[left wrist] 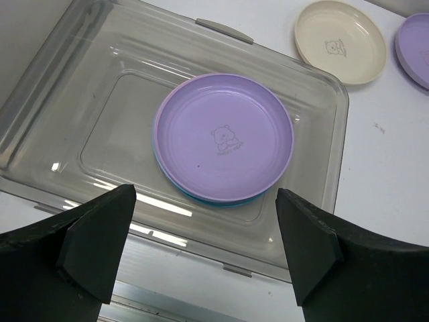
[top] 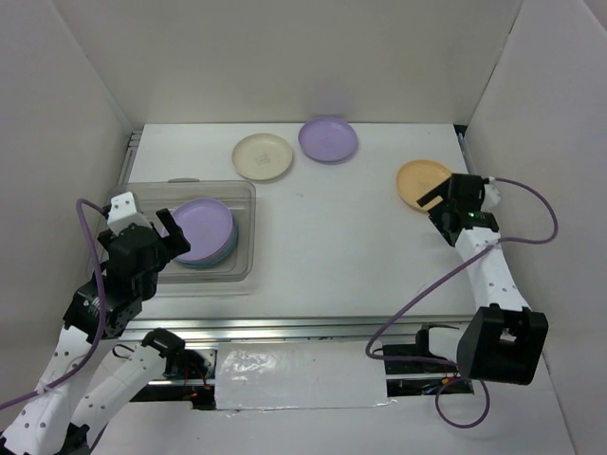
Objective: Place the plates into the plastic bin on the countertop
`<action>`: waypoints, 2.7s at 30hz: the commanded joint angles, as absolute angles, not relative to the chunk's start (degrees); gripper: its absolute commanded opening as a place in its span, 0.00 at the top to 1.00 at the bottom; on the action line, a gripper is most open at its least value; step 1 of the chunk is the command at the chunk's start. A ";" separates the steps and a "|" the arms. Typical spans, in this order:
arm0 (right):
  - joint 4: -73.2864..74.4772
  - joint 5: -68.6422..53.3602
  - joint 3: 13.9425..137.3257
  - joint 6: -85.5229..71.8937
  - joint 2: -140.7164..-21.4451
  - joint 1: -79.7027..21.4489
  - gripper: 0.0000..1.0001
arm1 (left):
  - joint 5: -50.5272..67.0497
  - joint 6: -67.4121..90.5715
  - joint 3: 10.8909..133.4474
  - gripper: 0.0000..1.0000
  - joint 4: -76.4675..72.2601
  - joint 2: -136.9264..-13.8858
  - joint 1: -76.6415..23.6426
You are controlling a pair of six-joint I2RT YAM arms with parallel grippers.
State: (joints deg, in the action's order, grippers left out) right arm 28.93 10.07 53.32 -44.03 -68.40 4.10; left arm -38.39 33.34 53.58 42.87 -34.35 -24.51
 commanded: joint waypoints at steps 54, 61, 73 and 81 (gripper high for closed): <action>29.45 5.89 80.33 -50.62 -114.17 15.38 0.80 | -32.70 30.85 54.05 0.02 39.02 -35.51 -24.35; 24.36 4.57 72.88 -52.38 -104.10 13.19 1.00 | -32.87 30.94 53.96 0.01 39.11 -34.98 -24.35; 27.58 2.91 84.07 -45.36 -86.37 -14.46 1.00 | -35.07 31.81 53.70 0.01 39.37 -32.61 -24.35; 30.15 -1.85 99.37 -45.17 -102.62 -33.65 1.00 | -40.34 34.01 53.97 0.01 41.31 -29.80 -24.35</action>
State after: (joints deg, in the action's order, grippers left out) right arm 27.24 0.03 94.52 -45.76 -96.47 -29.08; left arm -36.97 32.18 53.58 42.11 -31.86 -24.51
